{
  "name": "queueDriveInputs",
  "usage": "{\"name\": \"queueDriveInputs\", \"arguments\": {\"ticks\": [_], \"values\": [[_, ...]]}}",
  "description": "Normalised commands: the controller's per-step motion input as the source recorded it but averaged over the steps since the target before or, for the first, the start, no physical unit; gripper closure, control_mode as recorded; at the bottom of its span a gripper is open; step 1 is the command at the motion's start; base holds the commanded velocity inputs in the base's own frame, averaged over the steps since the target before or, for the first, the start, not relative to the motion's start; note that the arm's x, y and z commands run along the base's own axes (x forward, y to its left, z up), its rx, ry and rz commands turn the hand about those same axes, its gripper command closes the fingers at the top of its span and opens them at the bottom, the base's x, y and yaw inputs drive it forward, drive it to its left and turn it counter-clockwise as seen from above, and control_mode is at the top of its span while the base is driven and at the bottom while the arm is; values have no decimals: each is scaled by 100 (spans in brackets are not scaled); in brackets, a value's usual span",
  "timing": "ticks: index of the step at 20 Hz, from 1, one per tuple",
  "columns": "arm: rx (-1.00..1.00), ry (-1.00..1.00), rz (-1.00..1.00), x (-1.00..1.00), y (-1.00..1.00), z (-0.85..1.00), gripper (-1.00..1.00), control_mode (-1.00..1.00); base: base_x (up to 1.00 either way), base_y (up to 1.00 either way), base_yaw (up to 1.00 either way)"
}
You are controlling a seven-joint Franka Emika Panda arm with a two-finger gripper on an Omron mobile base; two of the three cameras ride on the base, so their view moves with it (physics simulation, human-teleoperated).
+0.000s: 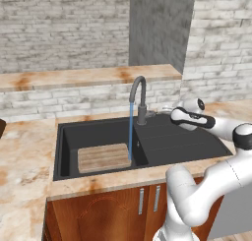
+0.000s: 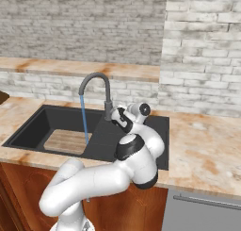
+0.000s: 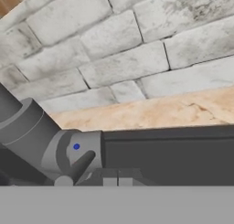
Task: Turn on the sink faucet with hot water and rinse the cutting board for ten seconds, then turn off the faucet. Push the cutting board to reach the water if necessary.
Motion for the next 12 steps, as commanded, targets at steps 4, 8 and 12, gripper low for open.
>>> {"name": "queueDriveInputs", "arguments": {"ticks": [4,8,12], "values": [[0,0,1,0,8,0,100,-100,0,0,0],[0,0,2,0,7,-1,100,-100,0,0,0],[0,0,0,0,16,-3,100,-100,0,0,0]]}}
